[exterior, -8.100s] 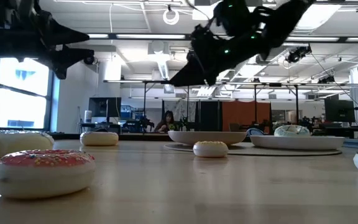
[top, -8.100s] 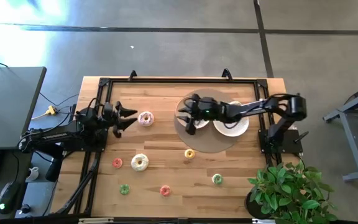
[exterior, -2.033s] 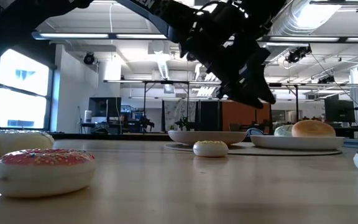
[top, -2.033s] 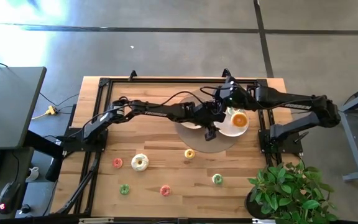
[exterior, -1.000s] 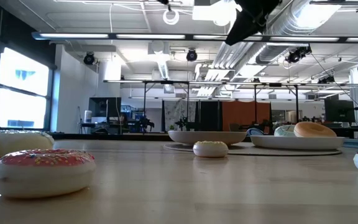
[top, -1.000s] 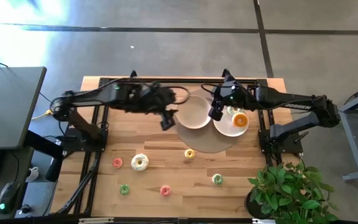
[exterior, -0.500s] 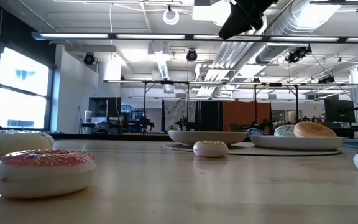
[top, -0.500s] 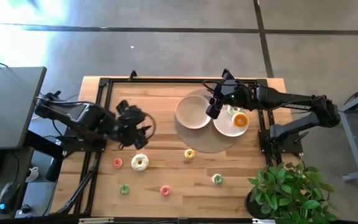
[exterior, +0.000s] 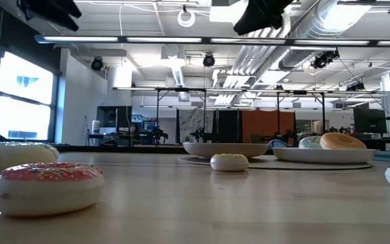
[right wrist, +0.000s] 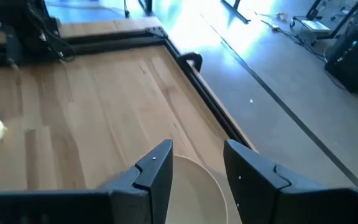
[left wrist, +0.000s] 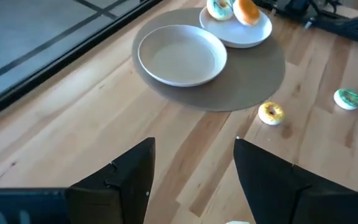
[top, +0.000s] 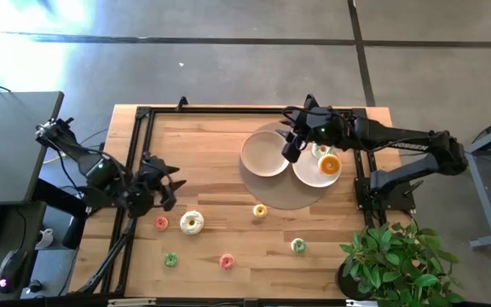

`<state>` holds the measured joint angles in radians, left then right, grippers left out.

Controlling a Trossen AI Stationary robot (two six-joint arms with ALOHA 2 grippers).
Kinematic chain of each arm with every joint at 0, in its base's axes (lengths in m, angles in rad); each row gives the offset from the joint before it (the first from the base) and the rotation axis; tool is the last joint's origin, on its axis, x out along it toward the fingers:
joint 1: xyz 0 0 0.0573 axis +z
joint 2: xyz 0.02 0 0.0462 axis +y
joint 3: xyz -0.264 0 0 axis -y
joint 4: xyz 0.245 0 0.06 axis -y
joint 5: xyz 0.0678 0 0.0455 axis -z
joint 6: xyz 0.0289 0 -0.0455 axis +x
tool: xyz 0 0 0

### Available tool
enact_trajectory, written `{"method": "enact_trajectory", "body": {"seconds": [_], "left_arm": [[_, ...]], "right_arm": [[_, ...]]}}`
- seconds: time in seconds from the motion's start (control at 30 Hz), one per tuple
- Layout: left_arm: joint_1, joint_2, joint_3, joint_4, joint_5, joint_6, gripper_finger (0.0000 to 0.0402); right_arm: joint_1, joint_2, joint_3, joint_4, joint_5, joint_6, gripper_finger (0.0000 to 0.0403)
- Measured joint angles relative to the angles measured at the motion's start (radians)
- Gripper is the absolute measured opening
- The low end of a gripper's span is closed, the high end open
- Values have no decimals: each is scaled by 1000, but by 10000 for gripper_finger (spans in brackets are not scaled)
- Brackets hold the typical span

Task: Pick & Place donuts
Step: Put the large white doughnut on the right white plate

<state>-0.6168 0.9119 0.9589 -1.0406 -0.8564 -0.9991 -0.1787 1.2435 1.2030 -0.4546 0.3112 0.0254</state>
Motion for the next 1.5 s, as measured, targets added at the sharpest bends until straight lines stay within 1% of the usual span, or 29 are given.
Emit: {"method": "enact_trajectory", "body": {"seconds": [0.07,0.17,0.3,0.37,0.5,0.63,0.77,0.87,0.97,1.1,1.2,1.23,1.3,1.37,1.4,1.43,1.5], "left_arm": [[-15,-47,-61,39,-19,-2,214],[-21,-108,-130,86,-36,-1,214],[-19,-163,-209,102,-39,-1,214],[-19,-182,-242,103,-46,-1,214],[-19,-202,-305,116,-47,-2,214],[-19,-227,-352,155,-45,-8,214],[-19,-256,-379,190,-48,-8,214],[-19,-262,-393,210,-47,-20,214],[-19,-262,-399,227,-44,-20,214],[-19,-261,-399,231,-44,-20,214],[-19,-261,-399,231,-44,-20,214],[-19,-261,-399,231,-44,-20,214],[-19,-261,-399,231,-44,-20,214],[-19,-260,-399,231,-44,-20,214],[-19,-260,-399,231,-44,-20,214],[-19,-260,-399,231,-44,-20,214],[-19,-260,-399,230,-44,-20,214]], "right_arm": [[0,-13,0,-4,-26,-1,140],[0,-31,0,-15,-110,-5,140],[3,-47,0,-30,-196,-3,140],[4,-54,0,-69,-218,-2,140],[4,-55,0,-205,-217,28,140],[4,-55,0,-308,-226,95,140],[5,-75,0,-334,-253,105,140],[13,-86,-10,-328,-326,107,140],[57,-80,-62,-301,-395,108,140],[127,-79,-194,-161,-451,136,140],[172,-78,-313,9,-461,156,140],[182,-78,-356,89,-458,153,140],[201,-79,-455,306,-402,111,140],[212,-77,-562,570,-315,87,140],[215,-70,-613,698,-289,86,140],[213,-63,-655,819,-284,85,140],[211,-40,-720,998,-294,86,140]]}}
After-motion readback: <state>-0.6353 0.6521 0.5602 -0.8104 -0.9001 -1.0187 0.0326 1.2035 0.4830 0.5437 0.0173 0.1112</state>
